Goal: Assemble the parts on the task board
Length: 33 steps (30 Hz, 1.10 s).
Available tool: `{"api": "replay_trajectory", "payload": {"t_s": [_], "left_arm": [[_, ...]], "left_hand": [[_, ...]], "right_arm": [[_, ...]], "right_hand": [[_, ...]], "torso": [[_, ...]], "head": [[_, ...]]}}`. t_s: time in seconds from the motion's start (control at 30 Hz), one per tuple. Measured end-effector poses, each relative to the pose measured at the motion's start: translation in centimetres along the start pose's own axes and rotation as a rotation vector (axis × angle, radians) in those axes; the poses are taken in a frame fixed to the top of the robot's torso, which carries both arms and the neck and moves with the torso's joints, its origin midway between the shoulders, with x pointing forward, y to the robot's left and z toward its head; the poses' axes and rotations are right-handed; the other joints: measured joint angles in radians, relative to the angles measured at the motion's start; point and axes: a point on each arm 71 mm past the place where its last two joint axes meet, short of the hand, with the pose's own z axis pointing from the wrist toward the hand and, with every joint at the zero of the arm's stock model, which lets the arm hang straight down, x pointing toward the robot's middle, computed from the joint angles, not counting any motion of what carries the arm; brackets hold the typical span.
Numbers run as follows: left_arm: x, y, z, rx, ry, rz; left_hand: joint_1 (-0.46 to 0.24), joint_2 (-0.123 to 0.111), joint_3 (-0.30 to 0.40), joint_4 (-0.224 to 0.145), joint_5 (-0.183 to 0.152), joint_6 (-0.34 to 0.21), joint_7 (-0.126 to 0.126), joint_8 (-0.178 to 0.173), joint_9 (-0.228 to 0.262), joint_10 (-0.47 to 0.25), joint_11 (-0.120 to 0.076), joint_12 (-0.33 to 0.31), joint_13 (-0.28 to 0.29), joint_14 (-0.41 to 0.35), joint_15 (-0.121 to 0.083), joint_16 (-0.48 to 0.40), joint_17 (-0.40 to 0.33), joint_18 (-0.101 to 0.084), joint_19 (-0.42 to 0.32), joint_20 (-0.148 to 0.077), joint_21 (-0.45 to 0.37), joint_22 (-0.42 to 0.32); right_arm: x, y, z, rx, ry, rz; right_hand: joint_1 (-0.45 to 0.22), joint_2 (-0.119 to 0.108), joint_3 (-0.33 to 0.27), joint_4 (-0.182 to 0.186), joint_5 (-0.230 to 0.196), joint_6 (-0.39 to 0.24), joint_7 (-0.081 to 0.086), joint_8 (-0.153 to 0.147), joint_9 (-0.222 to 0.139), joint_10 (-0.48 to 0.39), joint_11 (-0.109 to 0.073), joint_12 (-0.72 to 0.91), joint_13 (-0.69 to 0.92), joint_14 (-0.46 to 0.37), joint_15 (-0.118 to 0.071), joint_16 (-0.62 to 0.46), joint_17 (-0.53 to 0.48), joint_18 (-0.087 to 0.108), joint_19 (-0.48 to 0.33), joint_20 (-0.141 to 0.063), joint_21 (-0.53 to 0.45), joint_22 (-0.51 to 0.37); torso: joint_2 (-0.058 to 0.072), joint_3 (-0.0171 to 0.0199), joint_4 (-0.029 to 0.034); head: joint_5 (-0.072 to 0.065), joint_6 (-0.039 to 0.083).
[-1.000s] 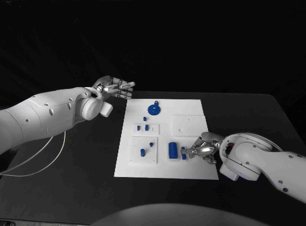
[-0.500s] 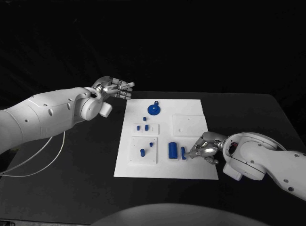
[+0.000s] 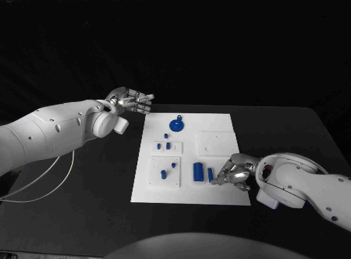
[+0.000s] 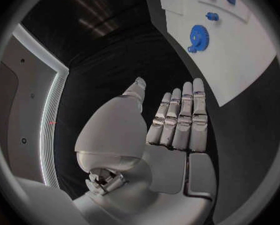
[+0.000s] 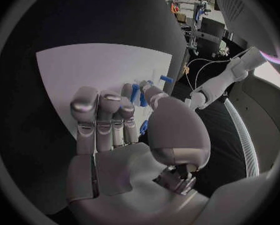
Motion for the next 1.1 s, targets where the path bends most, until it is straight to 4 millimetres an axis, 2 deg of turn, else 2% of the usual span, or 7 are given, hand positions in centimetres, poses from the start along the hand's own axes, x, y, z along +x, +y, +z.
{"api": "replay_trajectory", "payload": {"t_s": [0.27, 0.33, 0.43, 0.67, 0.8, 1.1], "left_arm": [[0.0, 0.0, 0.0, -0.001, 0.001, 0.001], [0.0, 0.0, 0.0, -0.001, 0.001, 0.001], [0.0, 0.0, 0.0, -0.001, 0.001, 0.001], [0.0, 0.0, 0.0, -0.002, 0.001, 0.002], [0.0, 0.1, 0.0, -0.002, 0.002, 0.002], [0.1, 0.0, 0.0, -0.002, 0.004, 0.002]], "left_hand": [[0.0, 0.0, 0.0, 0.0, 0.0, 0.0, 0.0, 0.0, 0.0, 0.0, 0.0, 0.0, 0.0, 0.0, 0.0, 0.0, 0.0, 0.0, 0.0, 0.0, 0.0, 0.0], [0.0, 0.0, 0.0, 0.0, 0.0, 0.0, 0.0, 0.0, 0.0, 0.0, 0.0, 0.0, 0.0, 0.0, 0.0, 0.0, 0.0, 0.0, 0.0, 0.0, 0.0, 0.0], [0.0, 0.0, 0.0, 0.0, 0.0, 0.0, 0.0, 0.0, 0.0, 0.0, 0.0, 0.0, 0.0, 0.0, 0.0, 0.0, 0.0, 0.0, 0.0, 0.0, 0.0, 0.0], [0.0, 0.0, 0.0, 0.0, 0.0, 0.0, 0.0, 0.0, 0.0, 0.0, 0.0, 0.0, 0.0, 0.0, 0.0, 0.0, 0.0, 0.0, 0.0, 0.0, 0.0, 0.0], [0.0, 0.0, 0.0, 0.0, 0.0, 0.0, 0.0, 0.0, 0.0, 0.0, 0.0, 0.0, 0.0, 0.0, 0.0, 0.0, 0.0, 0.0, 0.0, 0.0, 0.0, 0.0], [0.0, 0.0, 0.0, 0.0, 0.0, 0.0, 0.0, 0.0, 0.0, 0.0, 0.0, 0.0, 0.0, 0.0, 0.0, 0.0, 0.0, 0.0, 0.0, 0.0, 0.0, 0.0]], "right_arm": [[0.0, 0.1, 0.2, 0.005, -0.004, 0.0], [0.0, 0.0, 0.3, 0.01, -0.007, -0.002], [0.0, 0.0, 0.5, 0.02, -0.014, -0.006], [0.0, 0.0, 0.9, 0.037, -0.035, -0.013], [-0.1, 0.0, 1.1, 0.042, -0.041, -0.014], [-0.1, 0.1, 1.3, 0.043, -0.042, -0.016]], "right_hand": [[0.0, 0.0, 0.006, 0.026, 0.0, 0.003, -0.003, 0.0, 0.013, 0.0, 0.0, 0.004, 0.0, 0.0, 0.0, 0.0, 0.002, 0.0, 0.0, 0.0, 0.0, 0.0], [0.0, 0.0, 0.007, 0.026, -0.008, 0.003, -0.003, 0.0, 0.013, 0.0, 0.0, 0.004, 0.0, 0.0, 0.0, 0.0, 0.002, 0.0, 0.0, 0.0, 0.0, 0.0], [0.0, 0.0, 0.041, 0.023, -0.031, 0.003, -0.003, 0.0, 0.014, 0.0, 0.0, 0.004, 0.0, 0.0, 0.0, 0.0, 0.002, 0.0, 0.0, 0.0, 0.0, 0.0], [-0.006, 0.006, 0.068, 0.013, -0.035, 0.003, -0.003, 0.0, 0.016, 0.004, -0.004, 0.004, 0.0, 0.0, 0.0, 0.0, 0.002, 0.0, 0.0, 0.0, 0.0, 0.0], [-0.016, -0.002, 0.071, 0.01, -0.038, 0.003, -0.003, 0.0, 0.017, 0.004, -0.004, 0.004, 0.0, 0.0, 0.0, 0.0, 0.002, 0.0, 0.0, 0.0, 0.0, 0.0], [-0.019, 0.0, 0.072, 0.01, -0.037, 0.003, -0.003, 0.0, 0.017, 0.004, -0.004, 0.004, 0.0, 0.0, 0.0, 0.0, 0.002, 0.0, 0.0, 0.0, 0.003, 0.0]], "torso": [[0.0, 0.0, 0.0008], [0.0, -0.0001, 0.0009], [0.0, -0.0004, 0.0009], [0.0, -0.0004, 0.0006], [0.0, -0.0003, 0.0006], [0.0, -0.0003, 0.0003]], "head": [[-0.001, -0.003], [0.0, -0.004], [0.0, -0.004], [0.001, -0.005], [0.001, -0.005], [-0.001, -0.005]]}}
